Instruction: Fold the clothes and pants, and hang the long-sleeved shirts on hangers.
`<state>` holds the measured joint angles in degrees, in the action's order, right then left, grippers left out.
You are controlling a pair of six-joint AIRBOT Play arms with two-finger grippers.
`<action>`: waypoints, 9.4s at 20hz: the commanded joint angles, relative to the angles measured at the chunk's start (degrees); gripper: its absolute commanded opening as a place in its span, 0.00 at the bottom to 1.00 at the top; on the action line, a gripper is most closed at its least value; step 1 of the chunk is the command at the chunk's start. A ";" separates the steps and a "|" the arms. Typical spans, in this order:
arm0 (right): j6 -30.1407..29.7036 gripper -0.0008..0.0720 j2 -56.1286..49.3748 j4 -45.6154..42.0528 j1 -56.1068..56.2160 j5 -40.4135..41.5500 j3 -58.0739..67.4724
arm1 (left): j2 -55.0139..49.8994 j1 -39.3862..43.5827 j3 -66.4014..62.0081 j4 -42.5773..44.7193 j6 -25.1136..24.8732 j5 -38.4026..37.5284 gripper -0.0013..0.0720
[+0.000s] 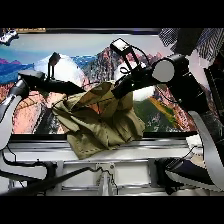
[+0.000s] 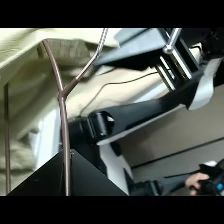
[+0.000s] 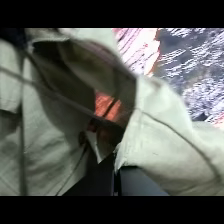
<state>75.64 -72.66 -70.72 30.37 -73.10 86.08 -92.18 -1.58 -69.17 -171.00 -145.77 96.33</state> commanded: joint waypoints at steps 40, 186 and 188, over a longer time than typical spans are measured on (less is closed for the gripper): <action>-3.10 0.04 1.90 26.18 0.04 6.25 9.97 | 26.29 -3.50 -6.54 0.02 -4.72 -47.39 0.03; -3.26 0.04 -5.99 15.87 14.32 13.18 10.03 | 11.78 -0.31 -6.38 0.00 -21.55 -2.36 0.03; -3.26 0.04 -6.23 14.47 14.32 13.33 10.03 | 9.14 -0.31 -6.38 0.00 -21.90 -2.43 0.03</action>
<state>72.38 -78.70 -54.43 44.64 -60.12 96.09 -80.01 -1.91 -75.53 -171.02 -165.31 93.86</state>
